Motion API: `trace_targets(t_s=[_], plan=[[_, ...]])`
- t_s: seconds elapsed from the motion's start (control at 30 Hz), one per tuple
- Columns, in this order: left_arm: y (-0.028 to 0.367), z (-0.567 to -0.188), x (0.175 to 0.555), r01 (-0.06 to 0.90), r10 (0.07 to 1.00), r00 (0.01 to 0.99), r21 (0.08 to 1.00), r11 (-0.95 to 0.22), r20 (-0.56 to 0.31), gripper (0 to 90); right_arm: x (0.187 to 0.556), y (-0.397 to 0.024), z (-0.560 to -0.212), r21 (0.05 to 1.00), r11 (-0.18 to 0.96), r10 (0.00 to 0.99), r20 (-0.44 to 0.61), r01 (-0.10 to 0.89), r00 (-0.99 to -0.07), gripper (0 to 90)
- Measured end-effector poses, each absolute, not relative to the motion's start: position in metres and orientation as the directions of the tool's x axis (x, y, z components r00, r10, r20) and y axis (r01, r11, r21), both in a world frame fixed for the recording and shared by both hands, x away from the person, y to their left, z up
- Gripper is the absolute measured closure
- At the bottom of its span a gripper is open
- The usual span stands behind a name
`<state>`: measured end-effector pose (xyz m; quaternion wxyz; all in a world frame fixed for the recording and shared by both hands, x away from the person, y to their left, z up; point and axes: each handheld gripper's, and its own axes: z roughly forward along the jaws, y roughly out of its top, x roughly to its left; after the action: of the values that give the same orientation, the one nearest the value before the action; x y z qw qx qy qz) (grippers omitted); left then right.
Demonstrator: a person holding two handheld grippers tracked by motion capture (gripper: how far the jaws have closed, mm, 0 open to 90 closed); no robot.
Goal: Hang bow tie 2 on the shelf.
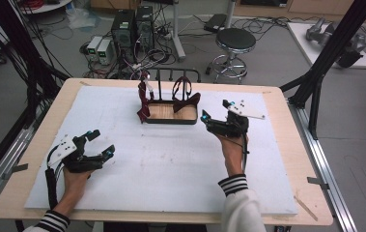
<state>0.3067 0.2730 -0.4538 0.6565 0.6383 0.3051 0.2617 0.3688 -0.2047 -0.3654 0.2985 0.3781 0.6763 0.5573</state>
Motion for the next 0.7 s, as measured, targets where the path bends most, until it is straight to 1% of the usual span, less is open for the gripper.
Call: trace_targets(t_s=[0.23, 0.57, 0.63, 0.7], plan=[[0.274, -0.454, 0.305, 0.044, 0.739, 0.671, 0.998, 0.042, -0.06, 12.4, 0.33, -0.228, -0.378, 0.99, 0.064, 0.843, 0.015, 0.128, -0.538, 11.8], [0.273, -0.453, 0.299, 0.033, 0.743, 0.667, 0.999, 0.038, -0.05, 12.4, 0.286, -0.261, -0.404, 0.993, 0.05, 0.846, 0.015, 0.108, -0.532, 11.8], [0.273, -0.453, 0.297, 0.031, 0.742, 0.669, 0.999, 0.036, -0.047, 12.4, 0.277, -0.268, -0.412, 0.993, 0.062, 0.851, -0.003, 0.096, -0.525, 11.9], [0.272, -0.453, 0.295, 0.026, 0.742, 0.669, 0.999, 0.034, -0.043, 12.4, 0.27, -0.273, -0.421, 0.992, 0.062, 0.85, 0.006, 0.112, -0.527, 11.8]])
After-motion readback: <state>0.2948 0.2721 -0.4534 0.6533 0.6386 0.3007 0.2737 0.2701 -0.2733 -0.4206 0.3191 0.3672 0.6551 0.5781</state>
